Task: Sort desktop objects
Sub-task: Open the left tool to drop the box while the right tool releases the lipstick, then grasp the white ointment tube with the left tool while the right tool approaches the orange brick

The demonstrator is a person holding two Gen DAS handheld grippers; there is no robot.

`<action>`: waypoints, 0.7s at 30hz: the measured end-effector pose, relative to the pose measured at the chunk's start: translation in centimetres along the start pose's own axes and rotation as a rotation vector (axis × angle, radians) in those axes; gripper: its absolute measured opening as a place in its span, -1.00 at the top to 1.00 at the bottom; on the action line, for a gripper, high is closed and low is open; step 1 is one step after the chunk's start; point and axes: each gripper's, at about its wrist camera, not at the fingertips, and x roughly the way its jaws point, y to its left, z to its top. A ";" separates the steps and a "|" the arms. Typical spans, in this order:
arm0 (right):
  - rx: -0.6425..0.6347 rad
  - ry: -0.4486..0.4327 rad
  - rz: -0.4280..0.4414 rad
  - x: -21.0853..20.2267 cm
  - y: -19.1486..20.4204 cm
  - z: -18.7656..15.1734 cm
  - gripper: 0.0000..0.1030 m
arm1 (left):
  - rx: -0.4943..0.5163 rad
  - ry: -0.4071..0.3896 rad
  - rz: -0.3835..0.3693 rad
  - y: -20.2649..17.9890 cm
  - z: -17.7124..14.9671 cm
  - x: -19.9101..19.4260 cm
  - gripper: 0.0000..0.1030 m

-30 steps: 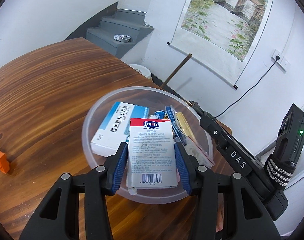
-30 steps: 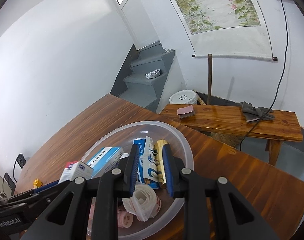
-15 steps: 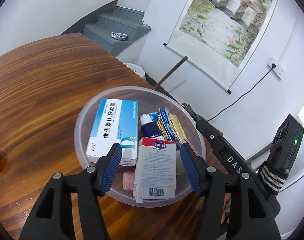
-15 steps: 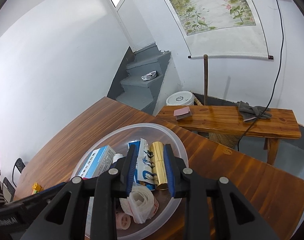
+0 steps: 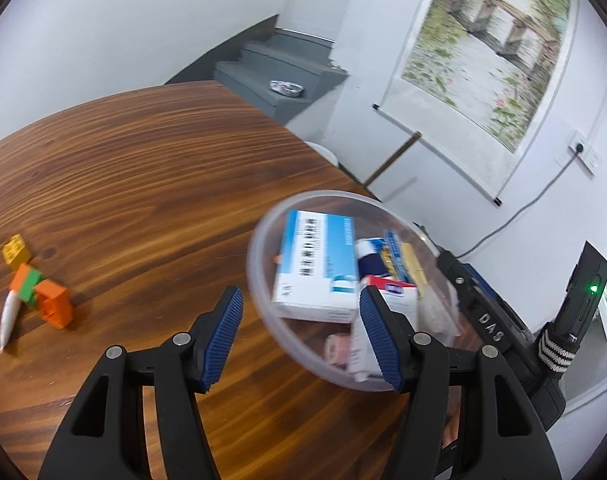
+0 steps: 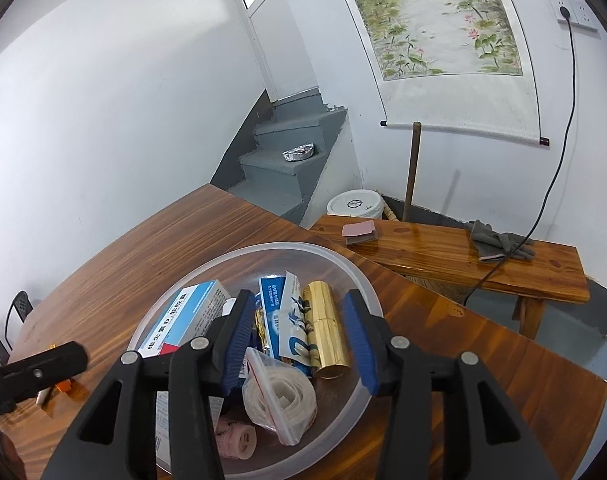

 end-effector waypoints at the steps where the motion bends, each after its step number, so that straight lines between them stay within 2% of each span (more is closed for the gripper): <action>1: 0.006 -0.003 -0.002 -0.1 -0.1 0.0 0.01 | -0.011 -0.004 0.013 0.7 0.0 -0.4 -0.25; 9: 0.037 -0.031 -0.048 -0.5 -0.5 0.1 0.01 | -0.039 -0.026 0.111 5.2 -0.8 -2.9 -0.25; 14: -0.002 -0.018 -0.076 -0.4 0.7 0.0 0.02 | -0.076 -0.042 0.175 8.8 -1.4 -4.6 -0.25; 21: -0.085 0.007 0.027 -1.2 6.0 -1.1 0.02 | -0.109 -0.042 0.257 13.5 -2.1 -5.9 -0.25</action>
